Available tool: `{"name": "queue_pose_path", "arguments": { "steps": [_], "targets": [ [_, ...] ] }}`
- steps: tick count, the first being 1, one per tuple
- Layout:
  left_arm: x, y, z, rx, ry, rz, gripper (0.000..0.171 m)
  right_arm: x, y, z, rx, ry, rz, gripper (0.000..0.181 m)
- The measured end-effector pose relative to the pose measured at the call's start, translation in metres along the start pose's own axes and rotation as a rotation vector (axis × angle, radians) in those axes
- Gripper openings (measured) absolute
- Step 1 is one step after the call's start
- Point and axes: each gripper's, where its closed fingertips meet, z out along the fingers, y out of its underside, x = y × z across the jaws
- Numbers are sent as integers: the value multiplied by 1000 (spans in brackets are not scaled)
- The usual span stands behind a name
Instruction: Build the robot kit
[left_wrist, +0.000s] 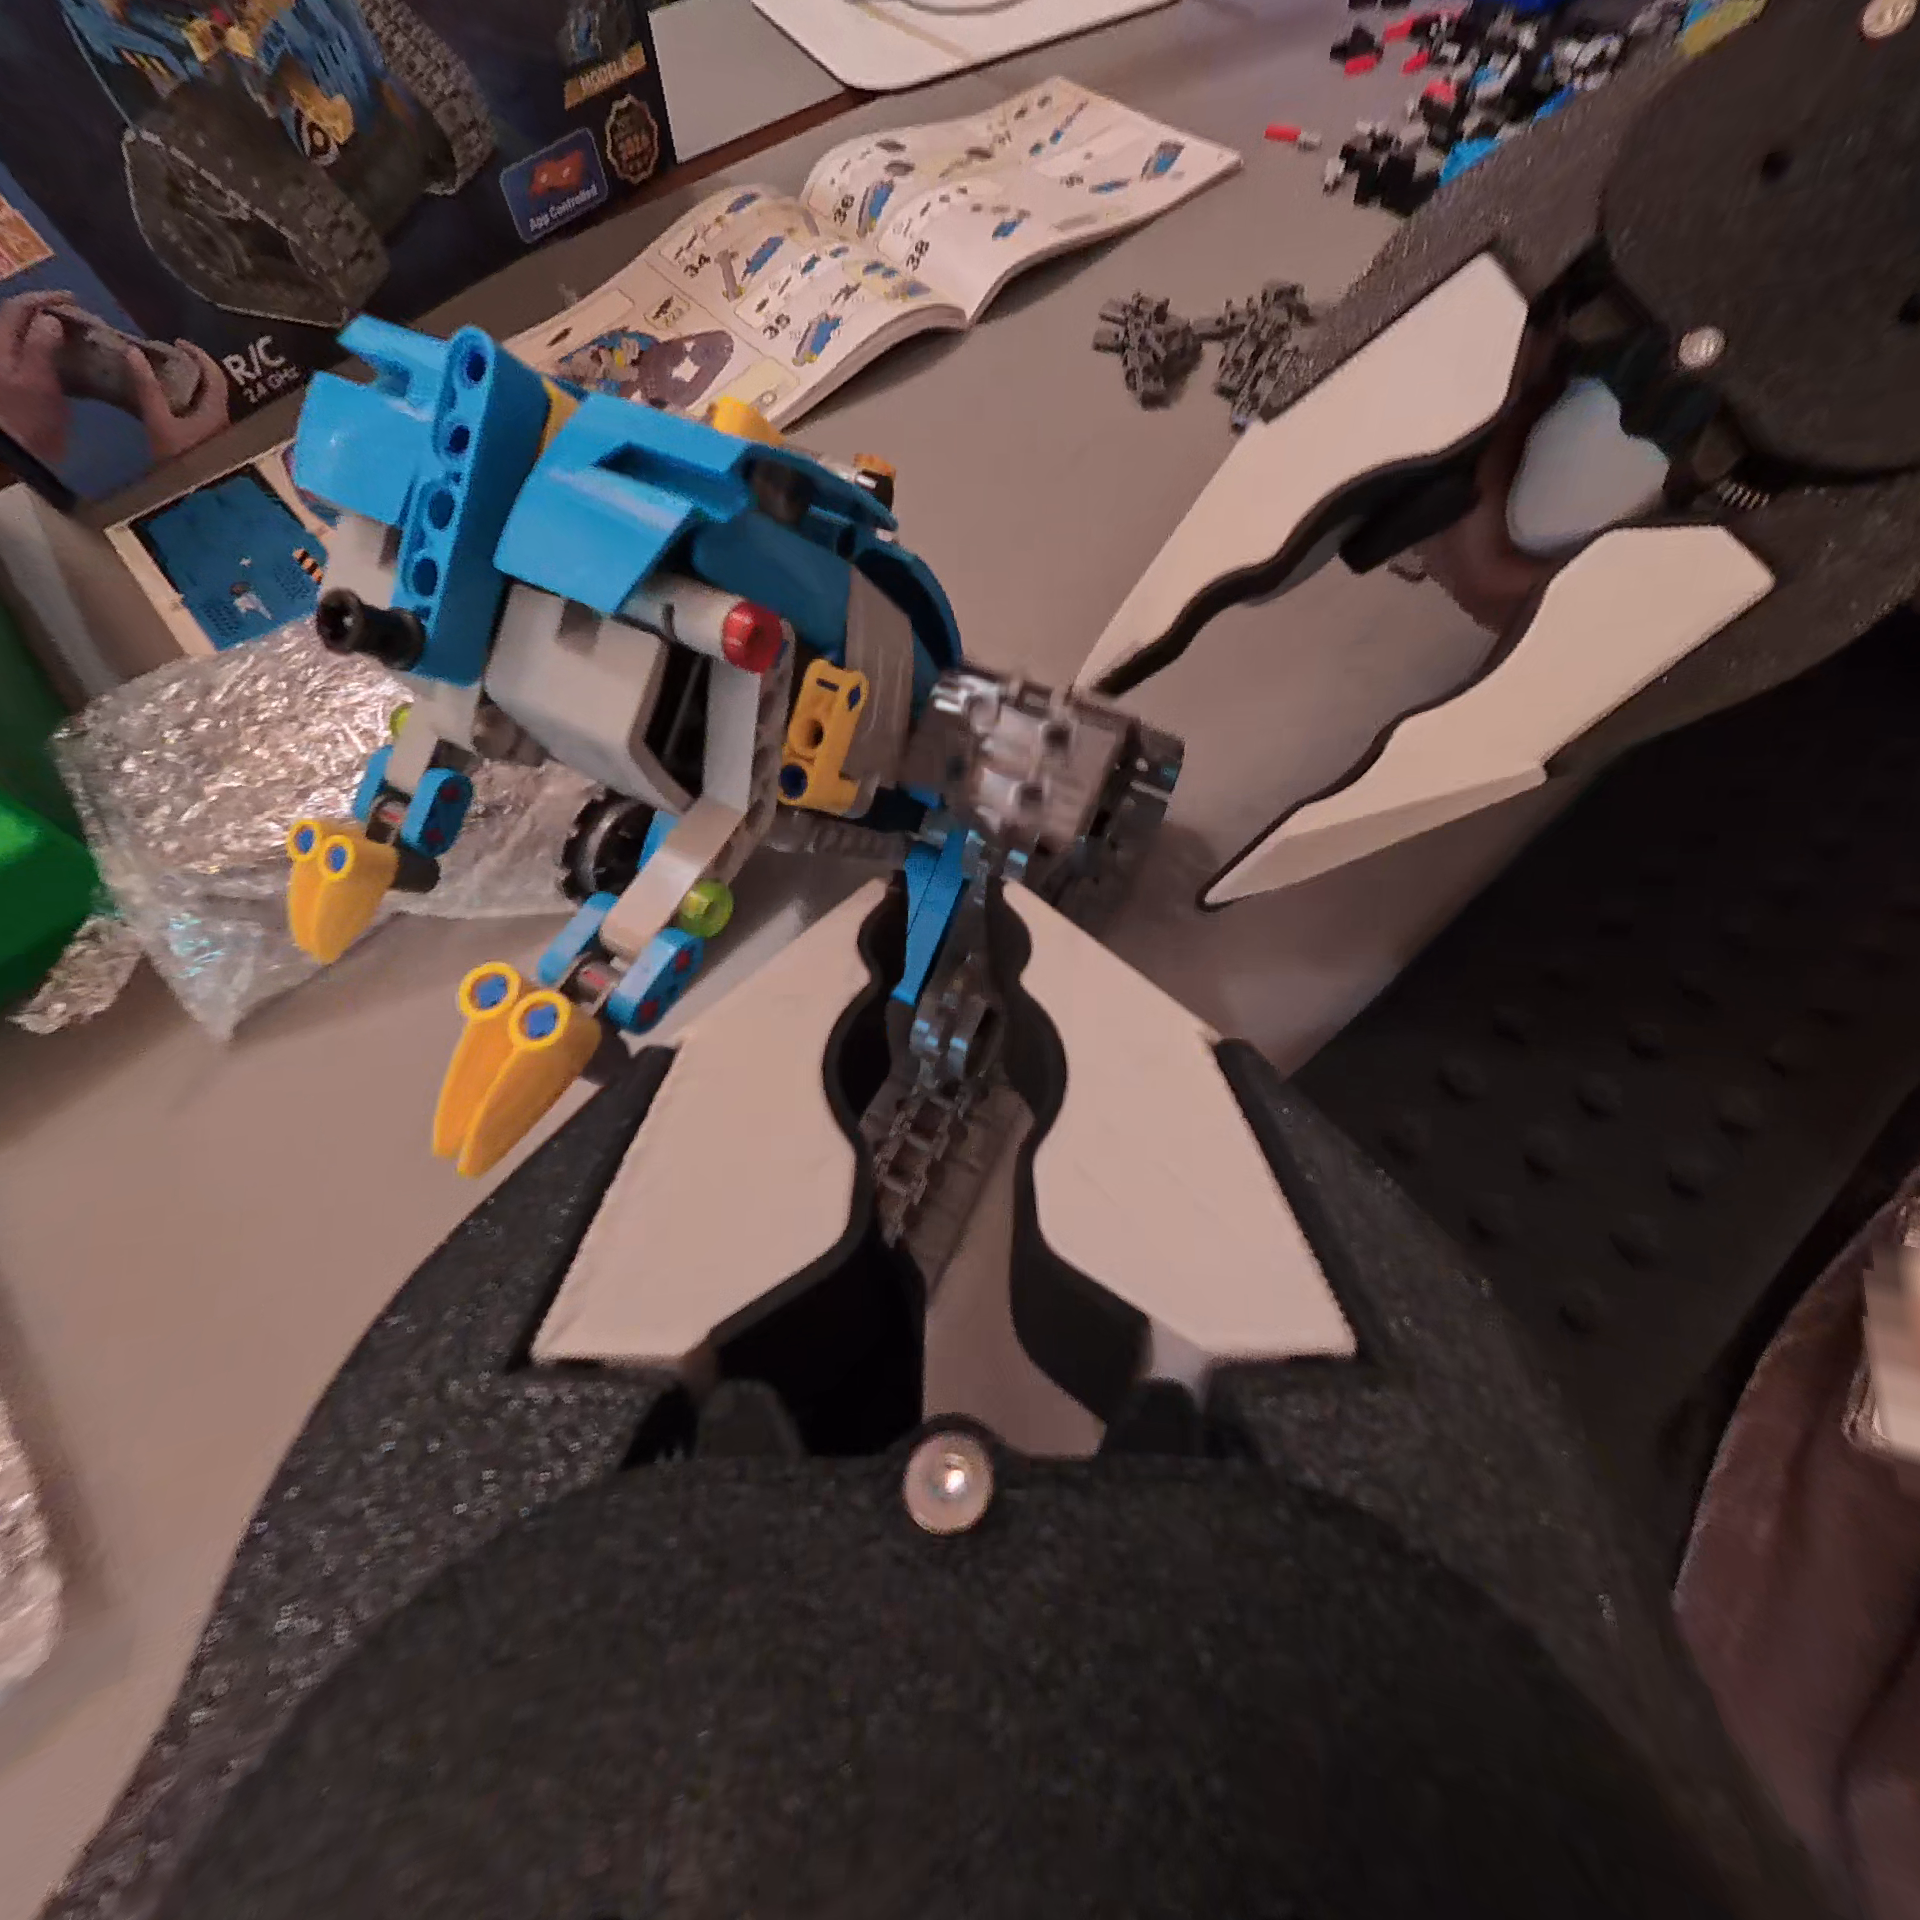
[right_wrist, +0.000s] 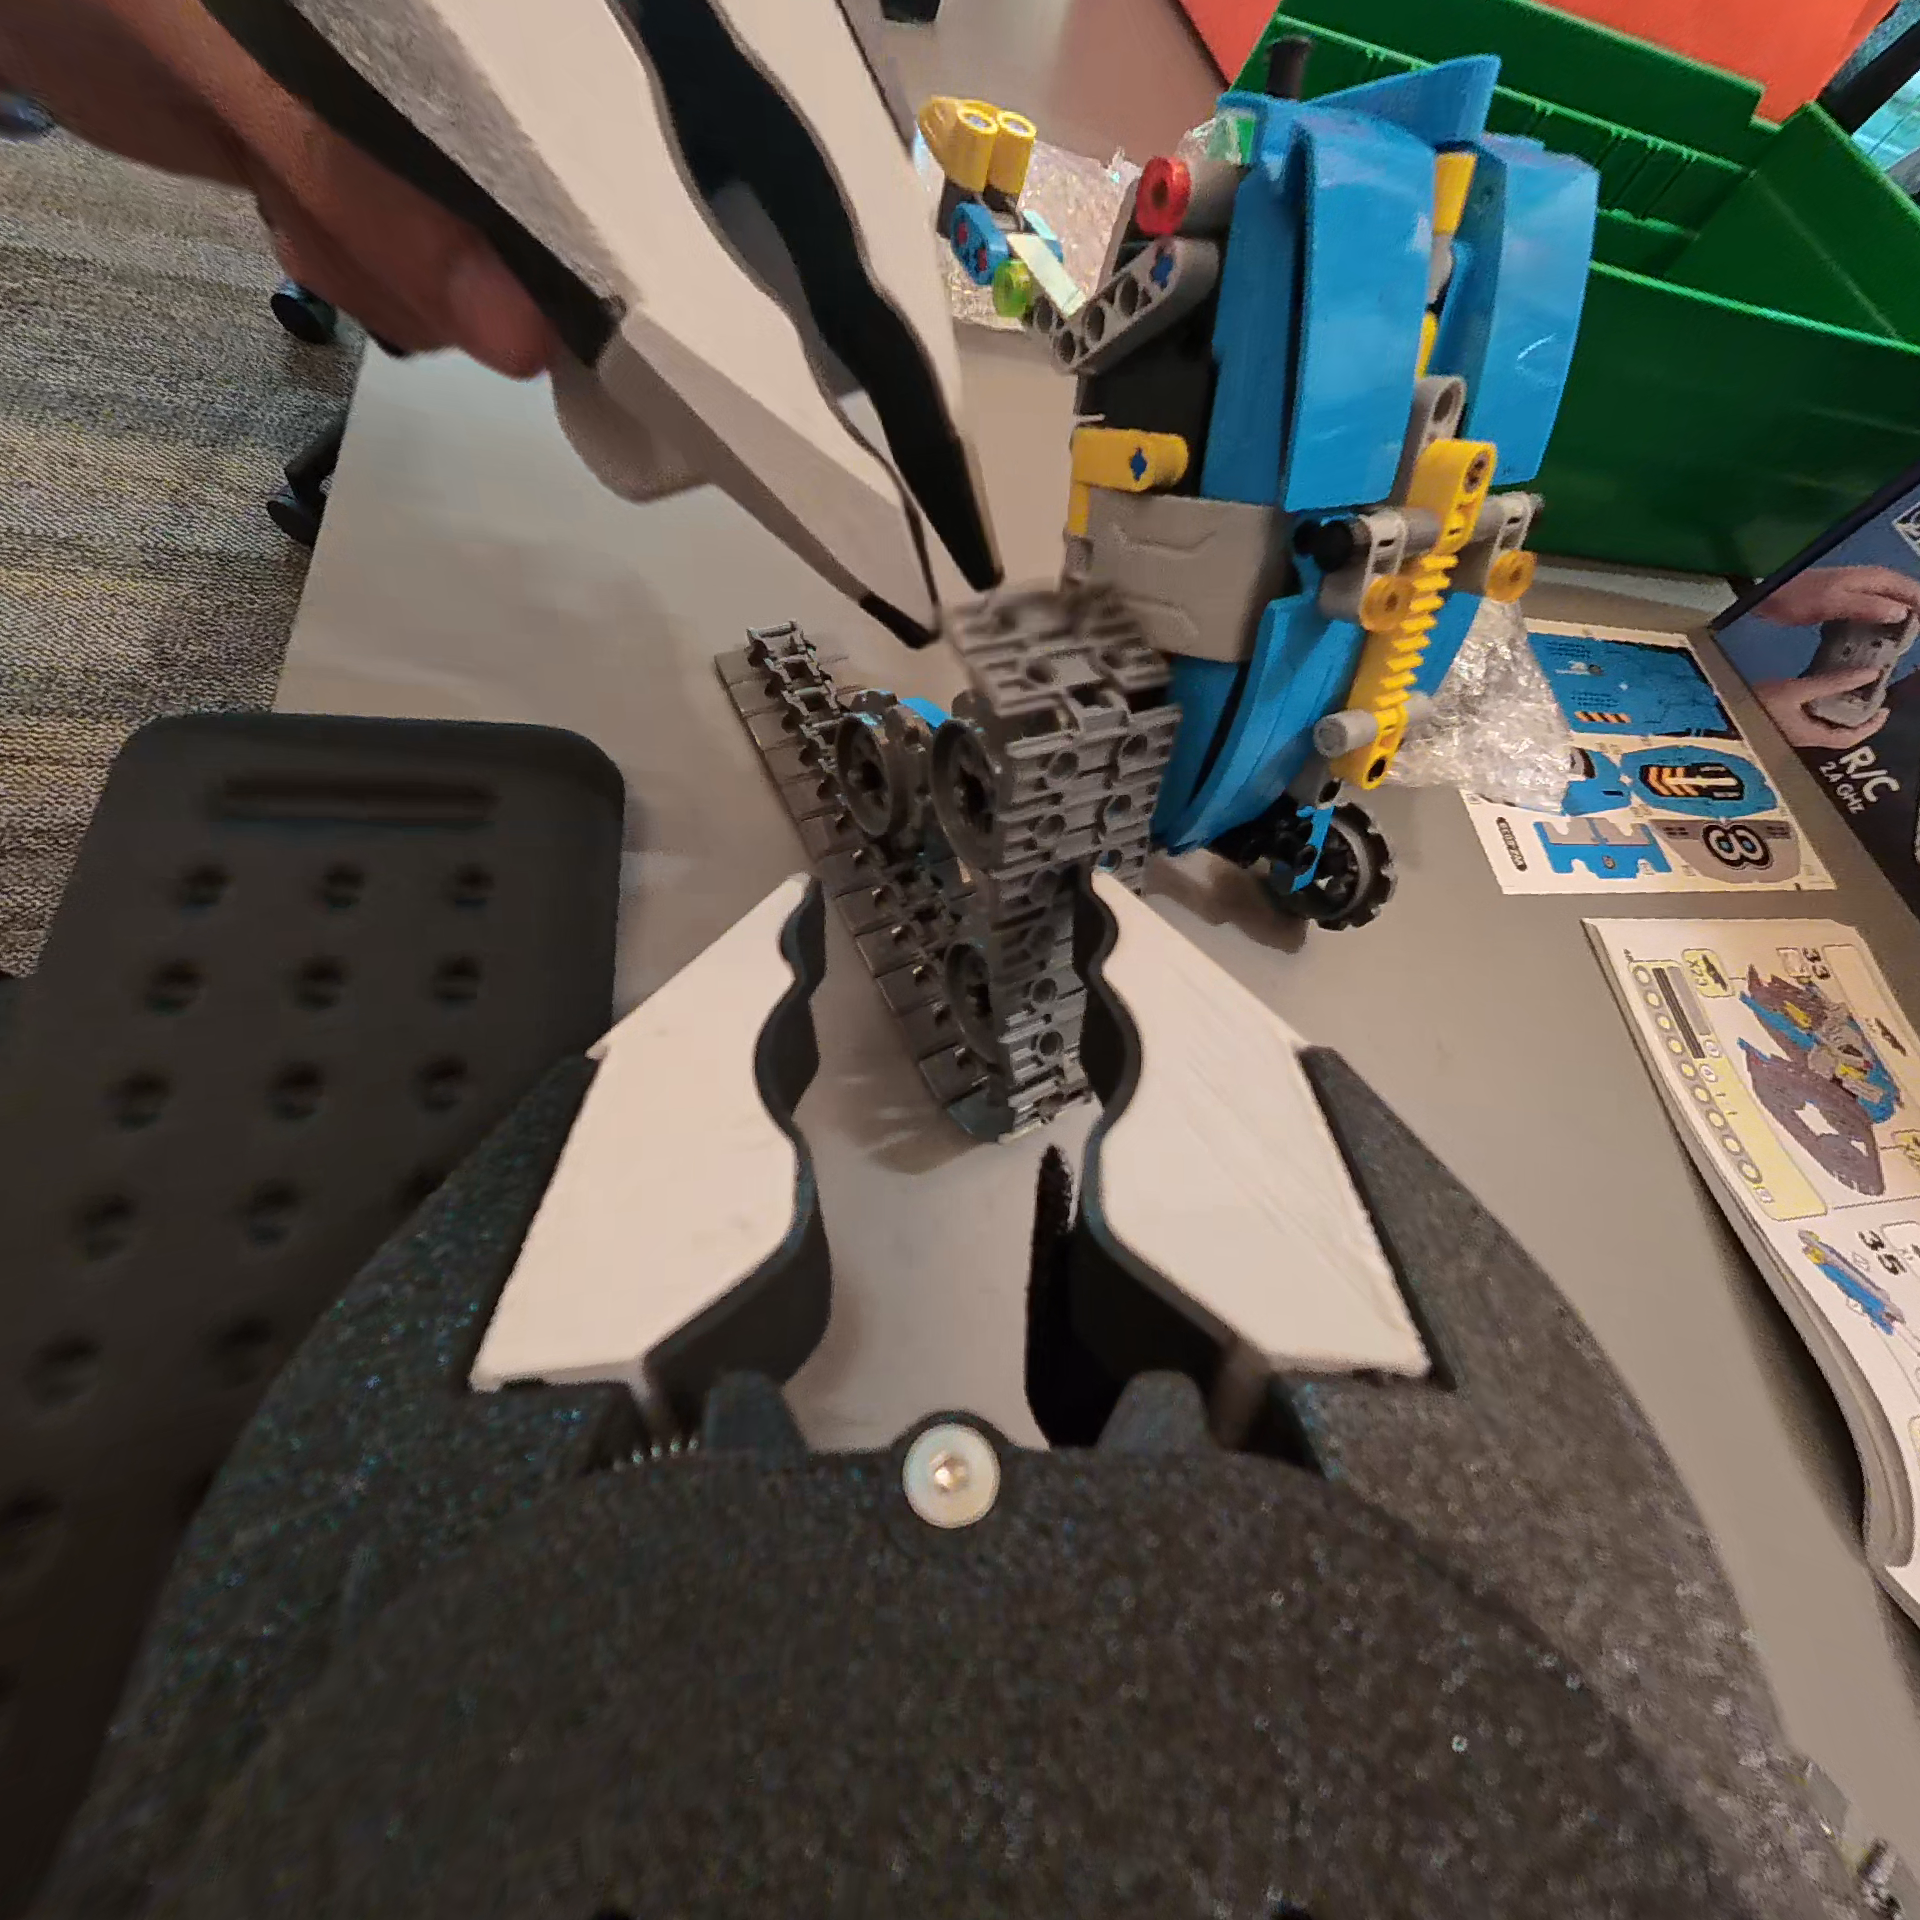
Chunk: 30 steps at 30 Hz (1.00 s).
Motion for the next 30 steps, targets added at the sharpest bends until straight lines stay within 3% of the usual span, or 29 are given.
{"name": "queue_pose_path", "arguments": {
  "steps": [7,12,17,23,30],
  "targets": [
    [4,-6,13,53,17,-26,13,7,-3,1,23,22,6,56],
    [-7,13,8,32,-23,-40,14,5,-9,0,47,33,-21,55],
    [7,17,14,91,81,-82,18,0,-20,7,64,42,-56,55],
    [11,11,20,98,93,-64,20,-3,-22,12,35,93,-147,55],
    [-14,25,-2,81,13,-71,25,3,-19,1,10,96,-166,54]
  ]
}}
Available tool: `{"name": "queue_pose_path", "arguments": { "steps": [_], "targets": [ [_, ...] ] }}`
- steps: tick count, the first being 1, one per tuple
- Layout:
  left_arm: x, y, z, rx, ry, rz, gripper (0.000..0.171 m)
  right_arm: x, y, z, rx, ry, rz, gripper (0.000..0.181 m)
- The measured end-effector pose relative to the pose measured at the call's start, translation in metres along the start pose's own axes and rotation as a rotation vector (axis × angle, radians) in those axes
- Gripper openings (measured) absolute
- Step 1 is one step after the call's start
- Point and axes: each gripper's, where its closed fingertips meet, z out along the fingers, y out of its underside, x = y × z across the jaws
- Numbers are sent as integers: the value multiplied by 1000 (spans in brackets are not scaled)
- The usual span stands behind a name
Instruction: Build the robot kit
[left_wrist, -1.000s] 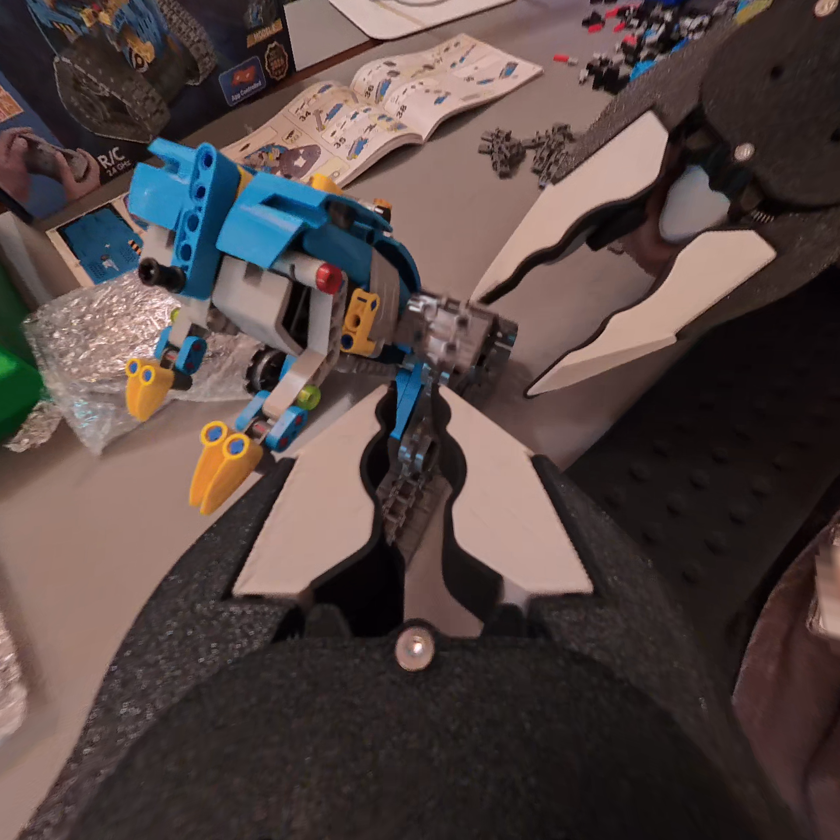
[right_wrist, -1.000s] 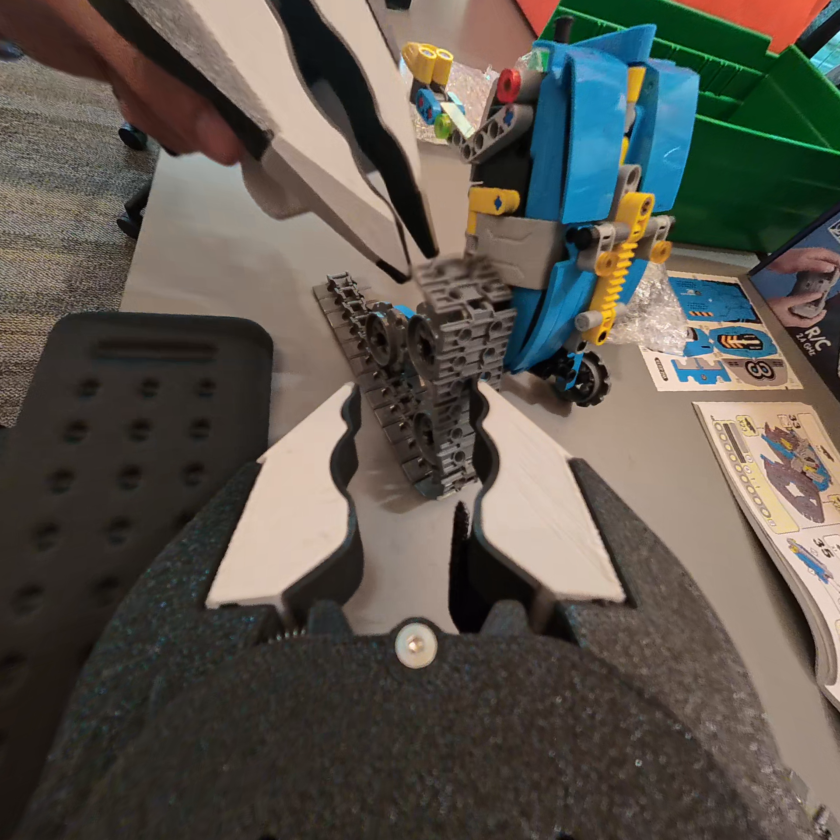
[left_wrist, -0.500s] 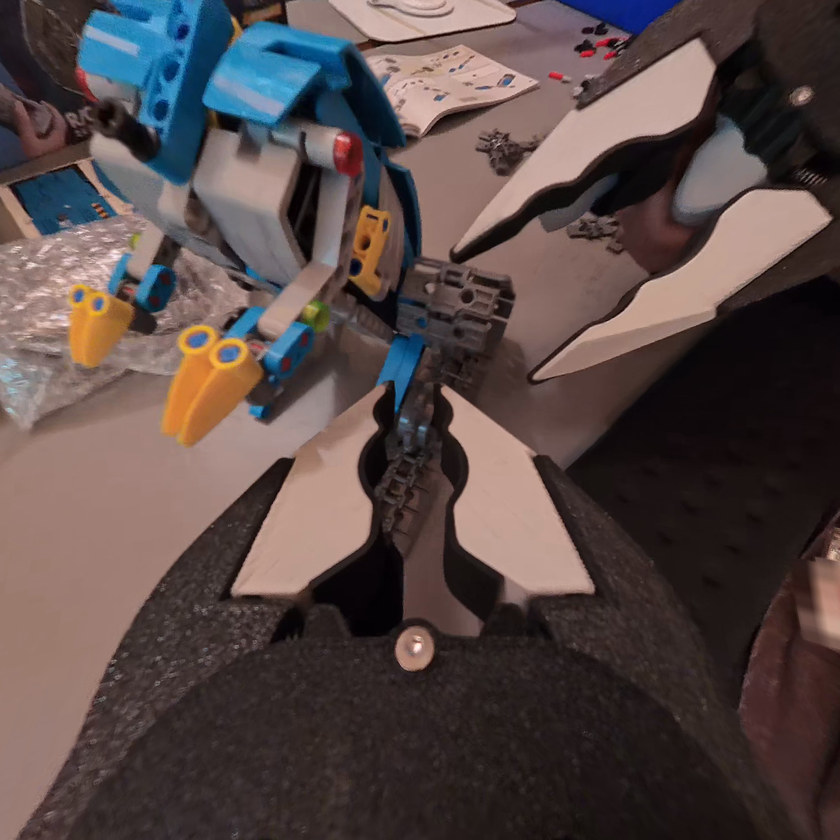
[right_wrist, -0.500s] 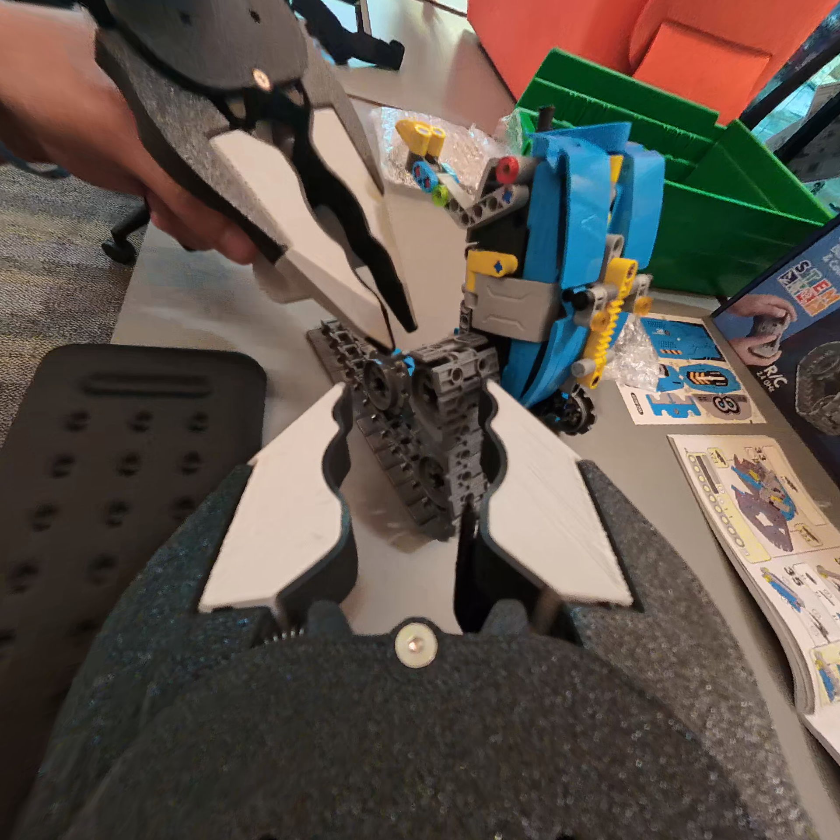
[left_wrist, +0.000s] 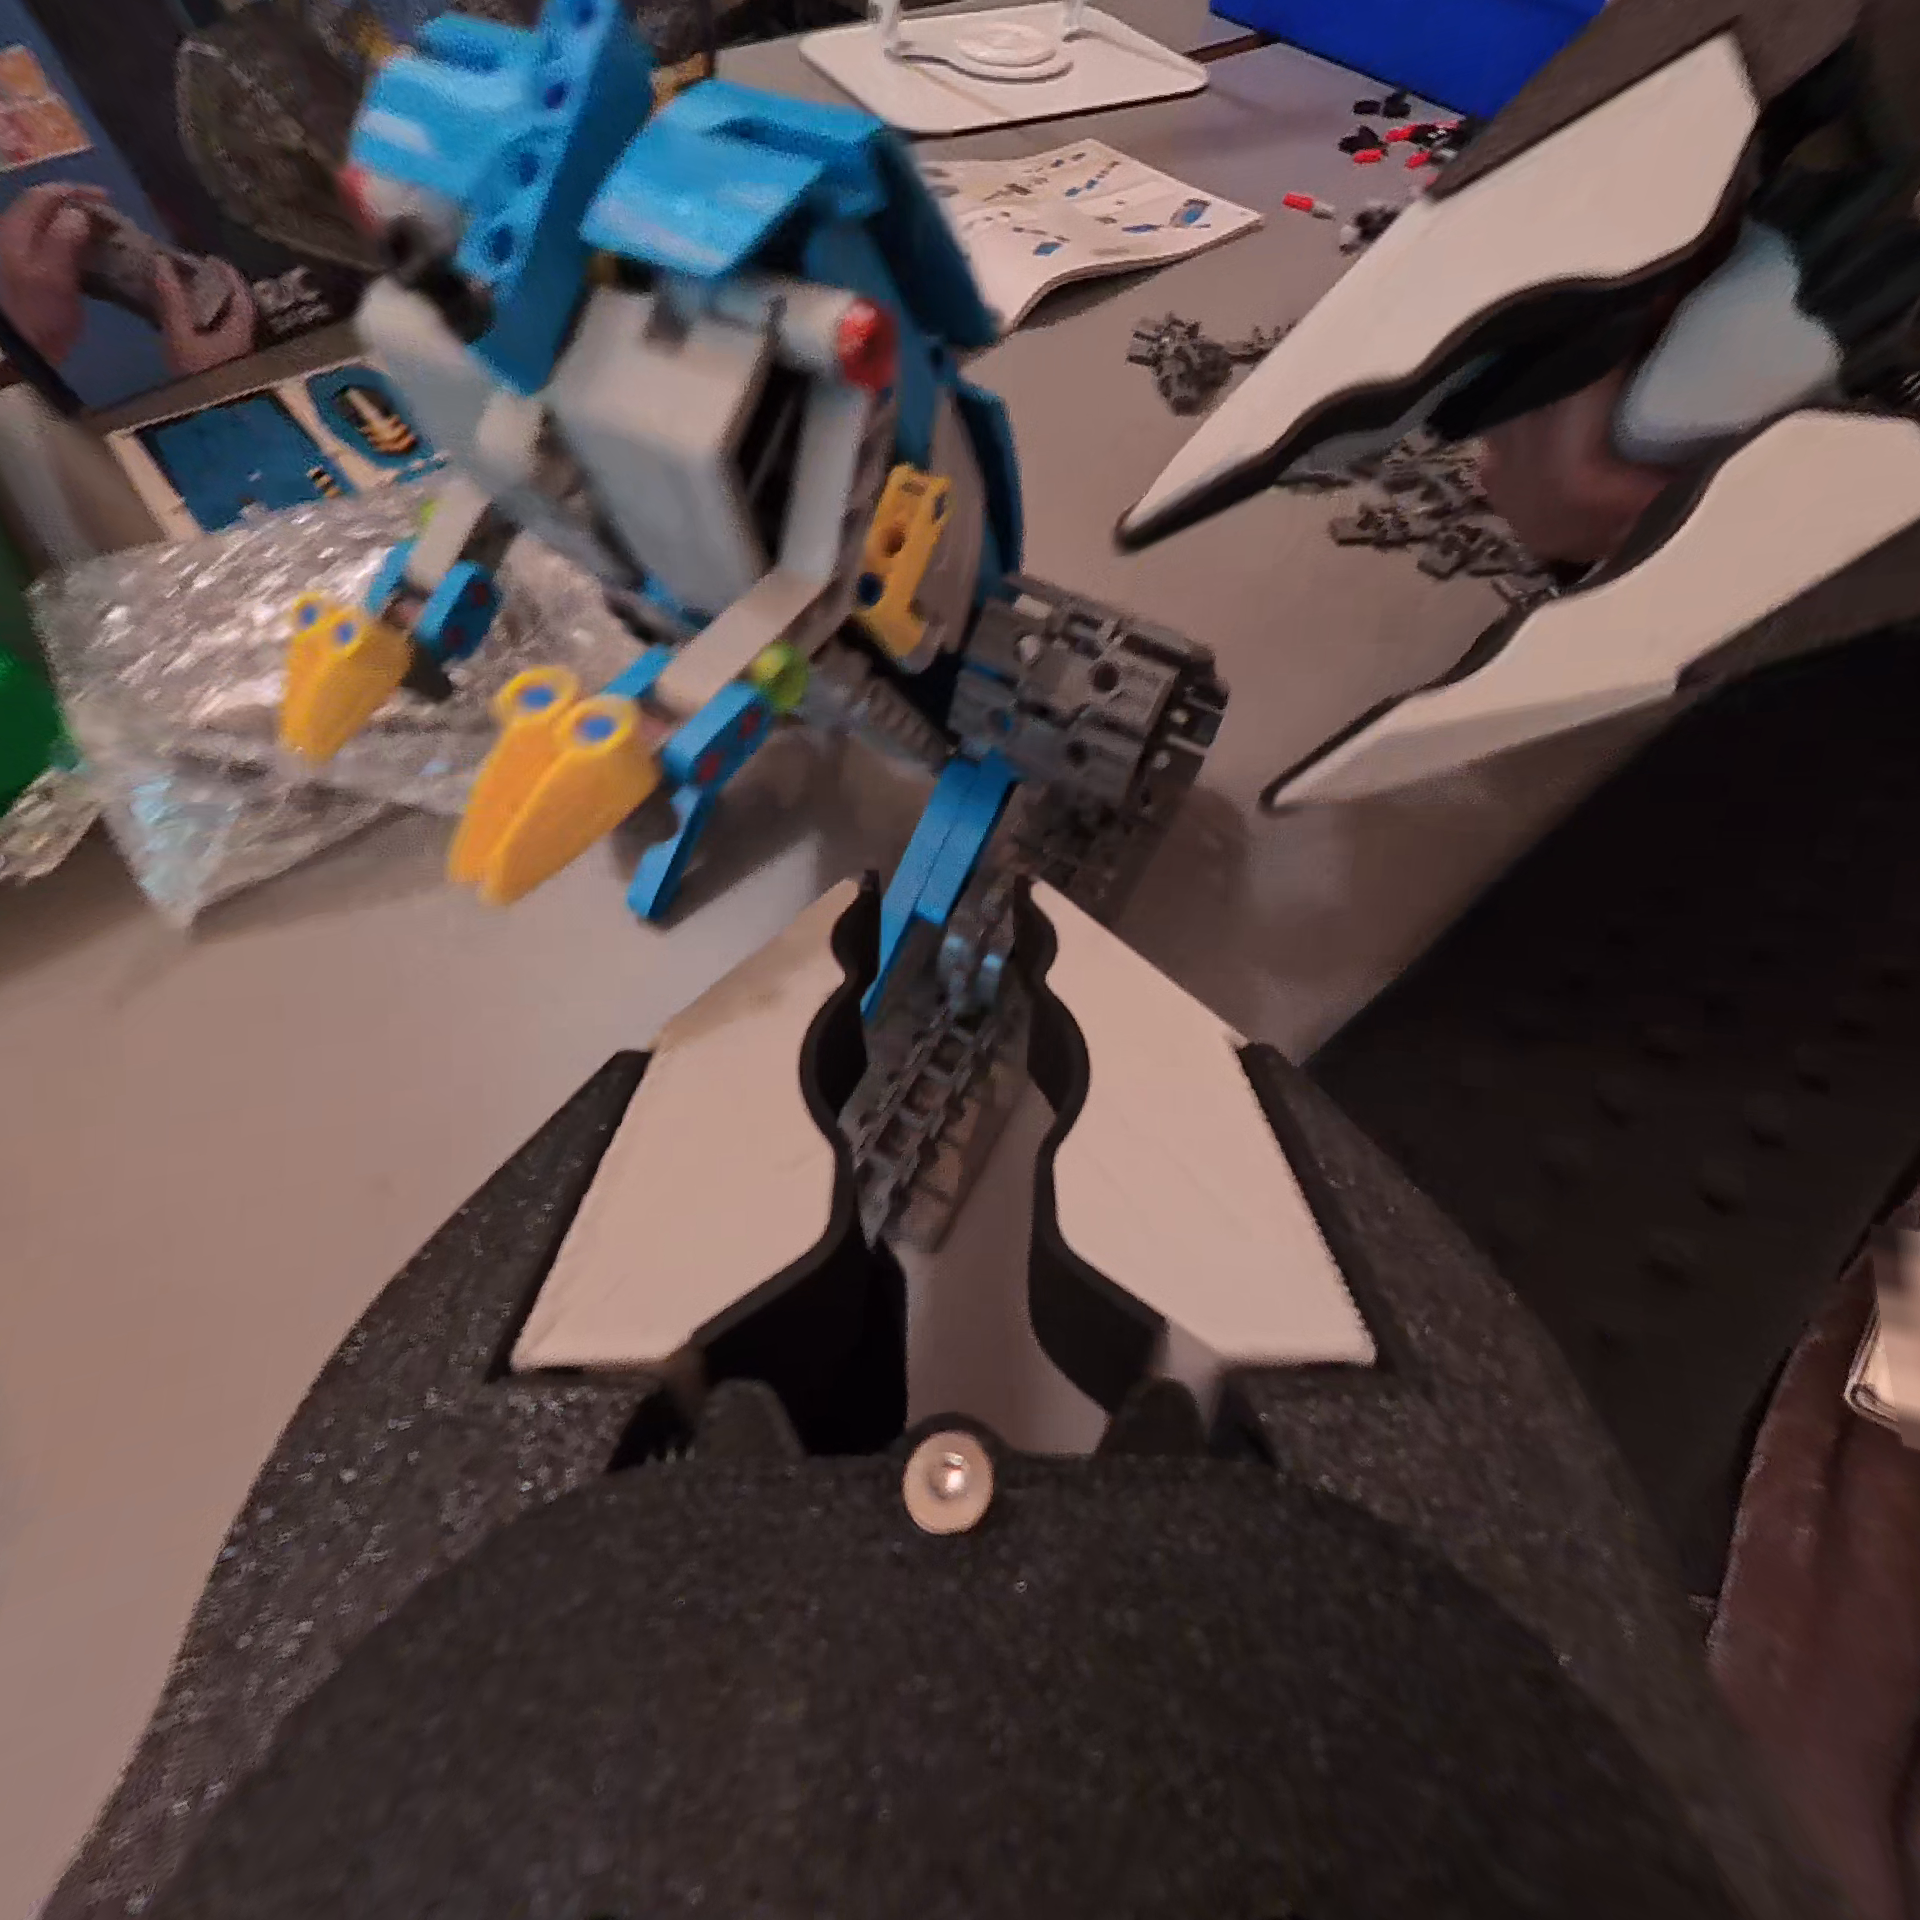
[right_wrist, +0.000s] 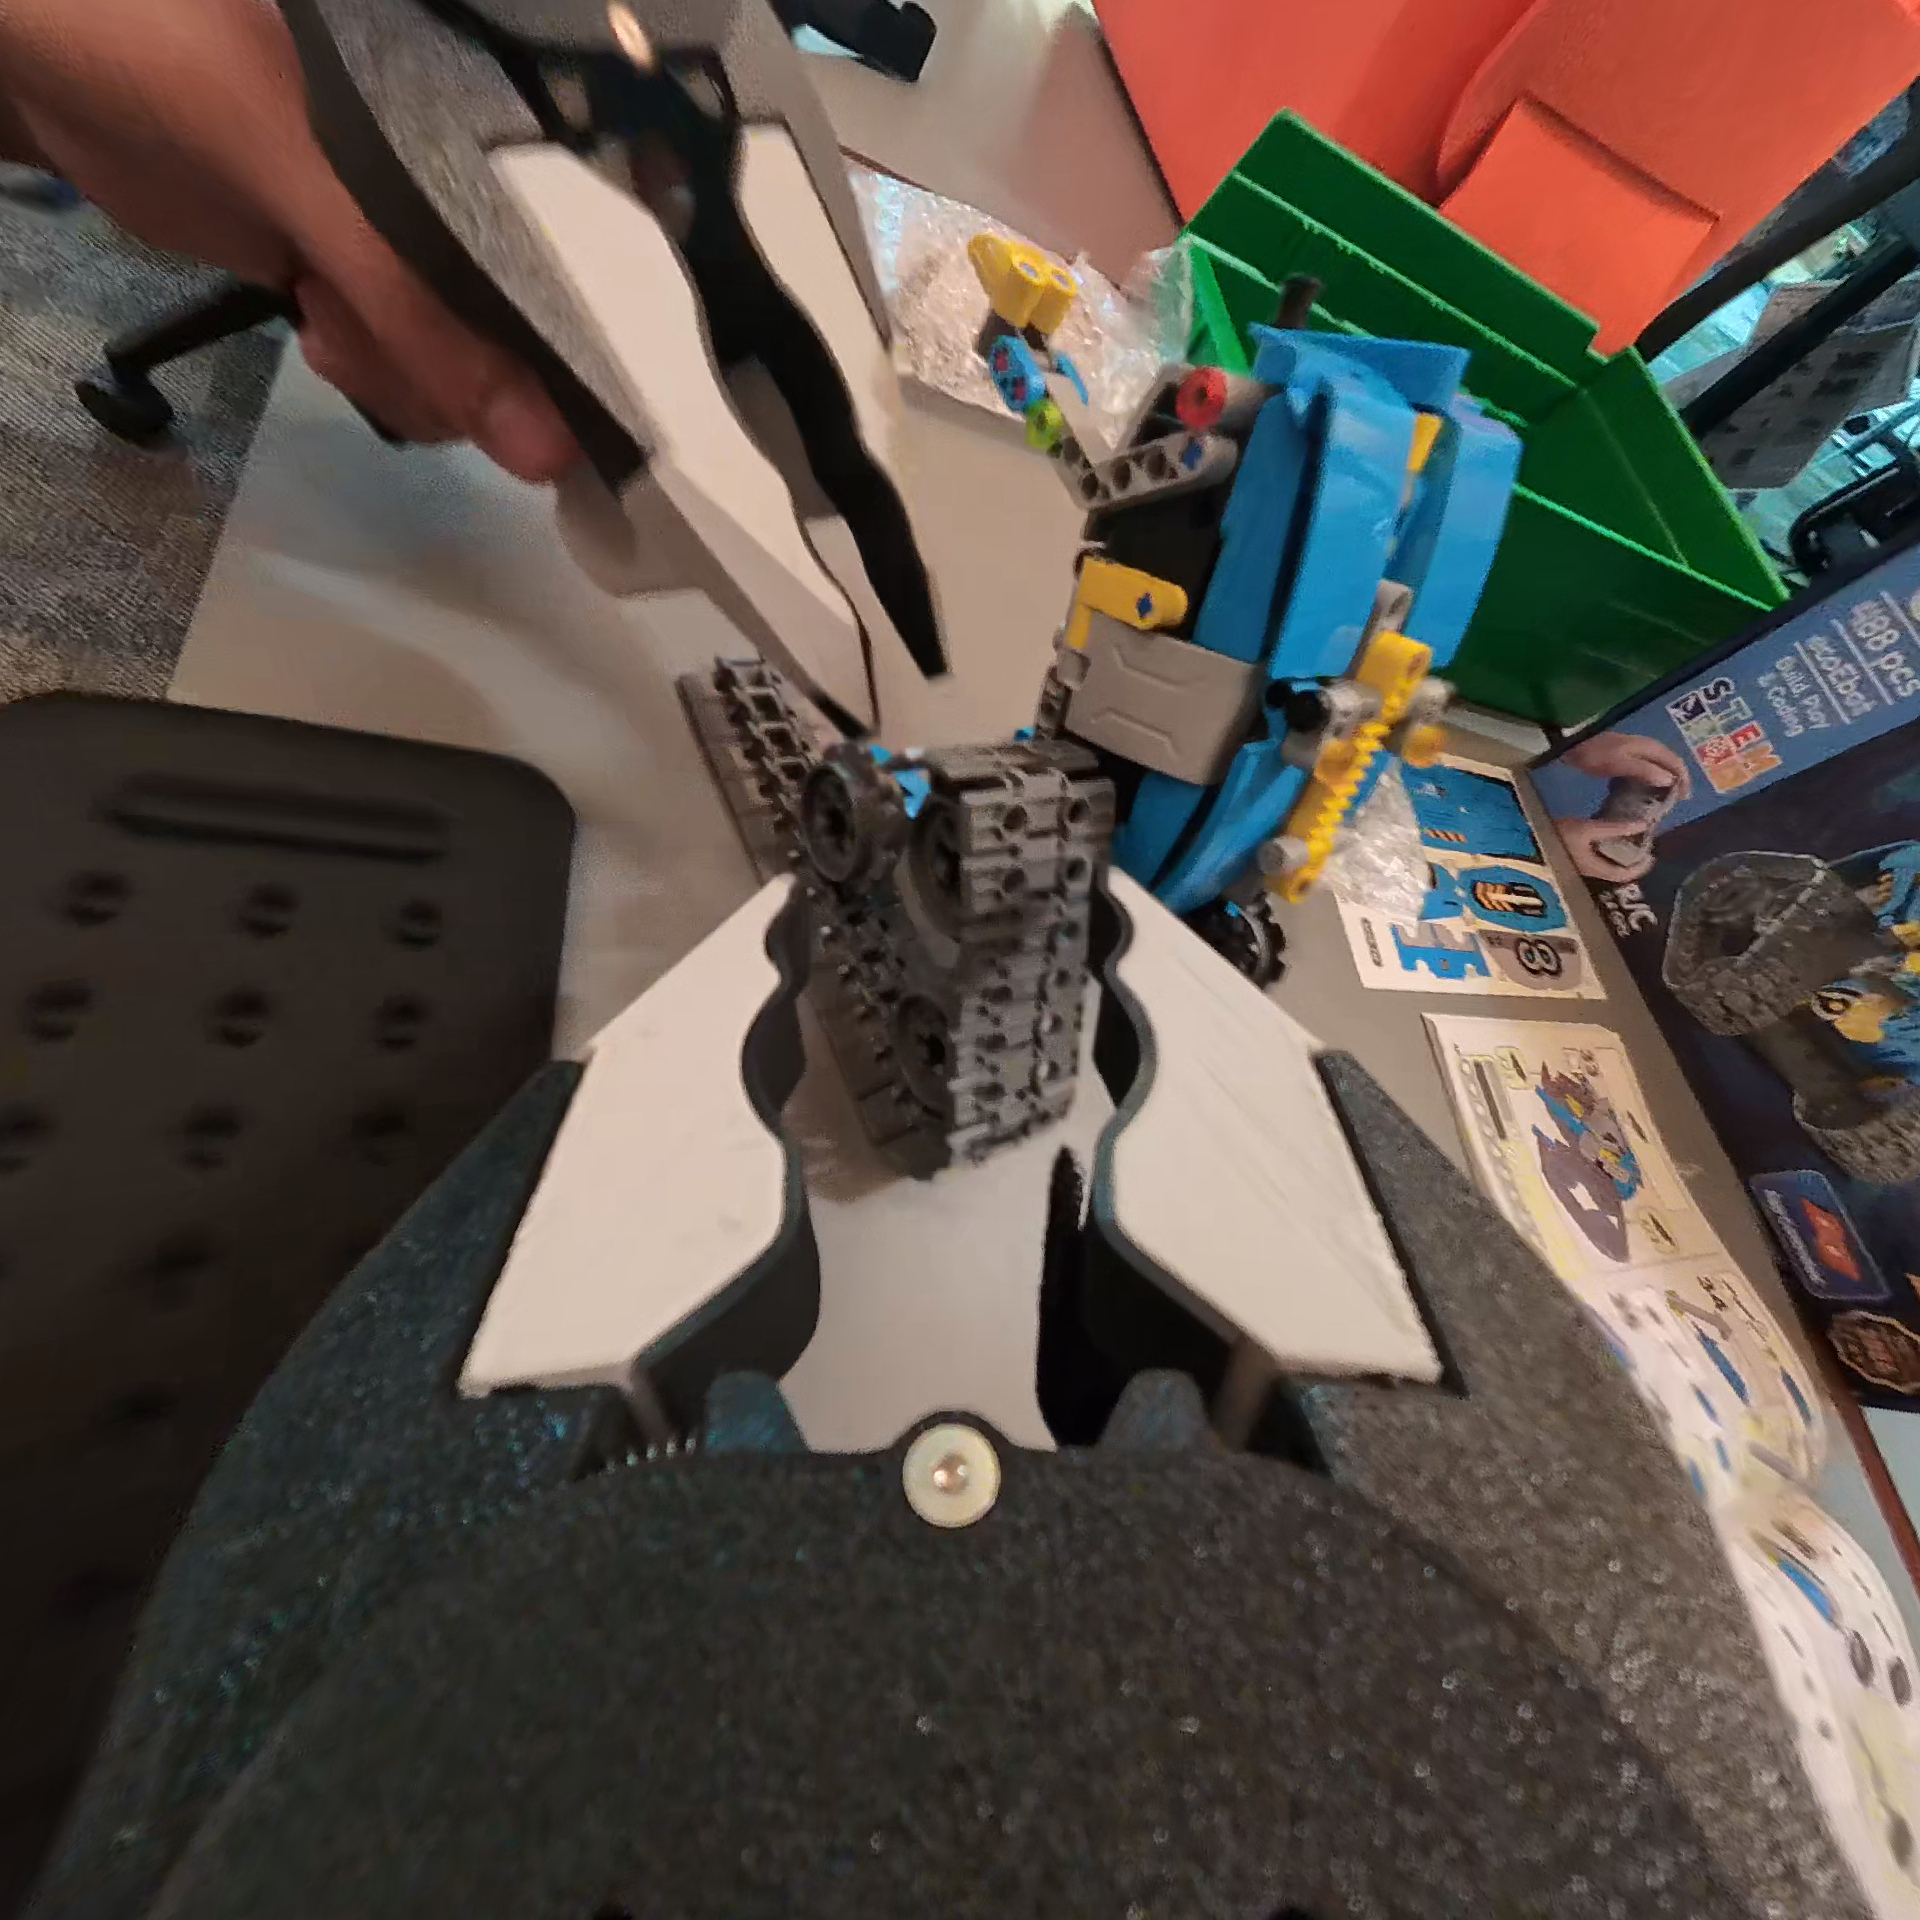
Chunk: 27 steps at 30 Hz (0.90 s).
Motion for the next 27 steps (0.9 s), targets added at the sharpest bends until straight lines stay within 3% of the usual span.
{"name": "queue_pose_path", "arguments": {
  "steps": [5,8,10,16,23,27],
  "targets": [
    [-18,33,-29,-65,-58,-29,26,25,32,-31,-29,1,121,41],
    [-20,53,-32,-118,-59,-25,27,20,63,-30,-75,-121,335,48],
    [-17,60,-31,-144,-34,-35,28,2,65,-26,-92,-246,406,50],
    [-7,47,-24,-117,5,-21,28,-7,71,-1,-192,-170,222,56],
    [5,36,11,-168,16,71,31,-8,86,2,-259,-143,209,53],
    [10,36,23,-201,-1,134,26,-16,76,2,-225,-194,243,55]
  ]
}}
